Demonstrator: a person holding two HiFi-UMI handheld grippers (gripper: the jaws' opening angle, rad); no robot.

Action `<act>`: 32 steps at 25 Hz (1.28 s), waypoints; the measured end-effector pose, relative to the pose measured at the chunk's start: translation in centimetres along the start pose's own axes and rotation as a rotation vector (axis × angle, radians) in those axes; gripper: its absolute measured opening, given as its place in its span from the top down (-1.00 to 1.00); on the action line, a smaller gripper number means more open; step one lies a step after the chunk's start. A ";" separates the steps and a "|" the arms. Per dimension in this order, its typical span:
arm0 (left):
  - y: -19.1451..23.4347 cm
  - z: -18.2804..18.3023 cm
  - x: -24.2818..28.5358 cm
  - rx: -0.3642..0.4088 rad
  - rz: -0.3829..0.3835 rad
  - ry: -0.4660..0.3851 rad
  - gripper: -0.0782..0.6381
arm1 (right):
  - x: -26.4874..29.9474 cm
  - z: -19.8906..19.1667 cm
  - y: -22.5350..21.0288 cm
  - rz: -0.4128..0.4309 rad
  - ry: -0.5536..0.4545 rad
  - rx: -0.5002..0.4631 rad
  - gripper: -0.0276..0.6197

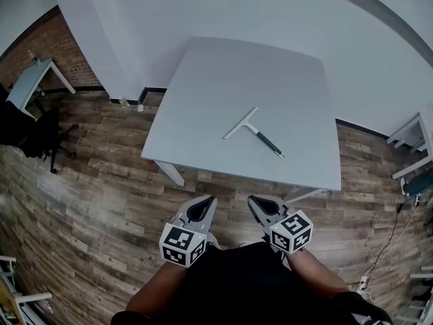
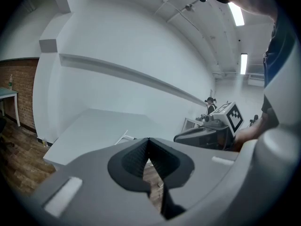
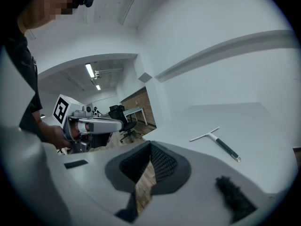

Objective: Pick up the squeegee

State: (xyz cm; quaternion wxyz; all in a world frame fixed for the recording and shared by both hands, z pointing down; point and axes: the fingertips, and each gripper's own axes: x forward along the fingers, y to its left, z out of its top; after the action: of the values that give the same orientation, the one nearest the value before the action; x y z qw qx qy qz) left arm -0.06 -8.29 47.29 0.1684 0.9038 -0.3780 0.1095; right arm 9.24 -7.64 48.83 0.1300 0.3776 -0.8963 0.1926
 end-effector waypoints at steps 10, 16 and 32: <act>5.3 0.2 0.0 0.014 -0.043 0.007 0.76 | 4.2 0.8 0.1 -0.063 0.034 0.000 0.90; 6.3 -0.5 -0.4 -0.005 -0.052 0.016 0.76 | 4.9 1.2 0.7 -0.076 0.042 -0.009 0.90; 7.7 -0.4 0.7 -0.053 0.008 -0.005 0.76 | 7.8 1.4 -1.5 -0.031 0.113 -0.072 0.90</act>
State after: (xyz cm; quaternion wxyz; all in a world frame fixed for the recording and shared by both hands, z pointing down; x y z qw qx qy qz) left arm -5.18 -13.69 49.62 0.1911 0.8978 -0.3846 0.0975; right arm 4.91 -14.17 50.87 0.1968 0.3753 -0.8879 0.1791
